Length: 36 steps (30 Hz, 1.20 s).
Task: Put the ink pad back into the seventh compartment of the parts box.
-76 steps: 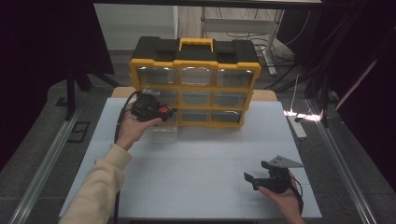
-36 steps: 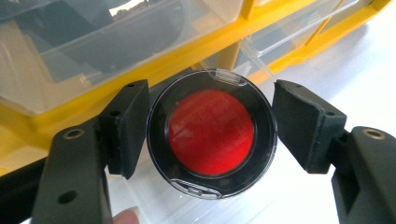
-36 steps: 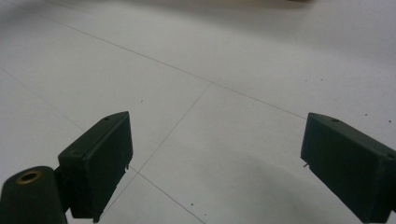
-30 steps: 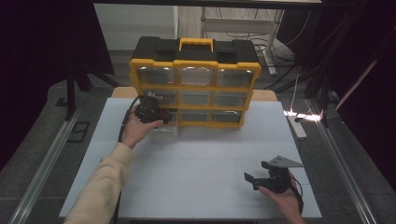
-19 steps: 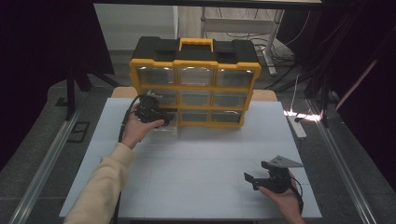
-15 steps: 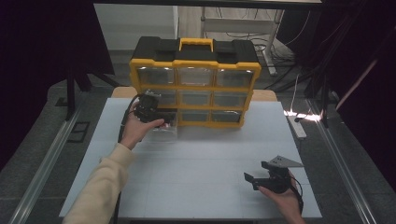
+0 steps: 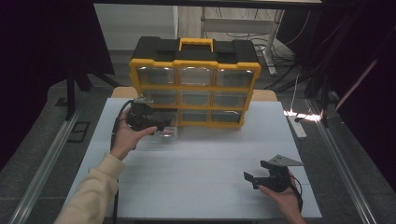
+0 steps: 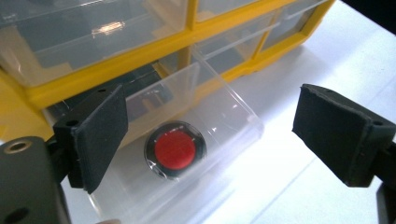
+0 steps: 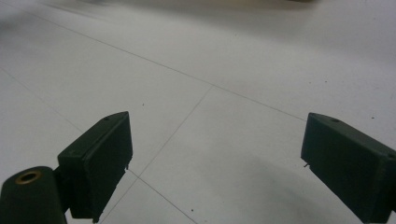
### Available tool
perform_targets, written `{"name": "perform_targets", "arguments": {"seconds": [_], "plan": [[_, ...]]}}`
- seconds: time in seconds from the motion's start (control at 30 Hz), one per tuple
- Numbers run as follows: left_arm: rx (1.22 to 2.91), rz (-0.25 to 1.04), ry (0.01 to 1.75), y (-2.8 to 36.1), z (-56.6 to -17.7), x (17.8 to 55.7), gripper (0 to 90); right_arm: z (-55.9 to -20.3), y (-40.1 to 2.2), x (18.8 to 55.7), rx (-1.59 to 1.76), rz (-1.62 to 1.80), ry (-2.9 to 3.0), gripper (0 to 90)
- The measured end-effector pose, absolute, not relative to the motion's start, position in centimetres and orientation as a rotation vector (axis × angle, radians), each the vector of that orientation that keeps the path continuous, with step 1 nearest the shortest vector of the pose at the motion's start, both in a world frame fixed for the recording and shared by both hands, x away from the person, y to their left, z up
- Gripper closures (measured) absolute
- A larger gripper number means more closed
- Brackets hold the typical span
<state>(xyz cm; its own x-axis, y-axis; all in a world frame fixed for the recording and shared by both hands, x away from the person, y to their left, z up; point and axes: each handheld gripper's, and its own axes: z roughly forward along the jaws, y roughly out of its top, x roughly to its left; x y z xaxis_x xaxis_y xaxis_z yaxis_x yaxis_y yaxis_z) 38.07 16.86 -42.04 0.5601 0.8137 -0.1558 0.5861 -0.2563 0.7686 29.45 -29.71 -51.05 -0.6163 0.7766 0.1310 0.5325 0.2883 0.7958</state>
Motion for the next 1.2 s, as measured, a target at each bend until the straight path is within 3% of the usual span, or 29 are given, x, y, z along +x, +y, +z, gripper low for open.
{"name": "perform_targets", "arguments": {"seconds": [0.67,1.2], "plan": [[1.961,0.352,1.066,18.8,-46.0,28.6,11.6,-50.8,-29.5,29.2,1.175,1.236,2.273,9.1],[1.958,0.334,1.11,20.4,-50.2,25.9,11.2,-50.8,-29.4,29.2,1.143,1.252,2.287,8.9]]}}
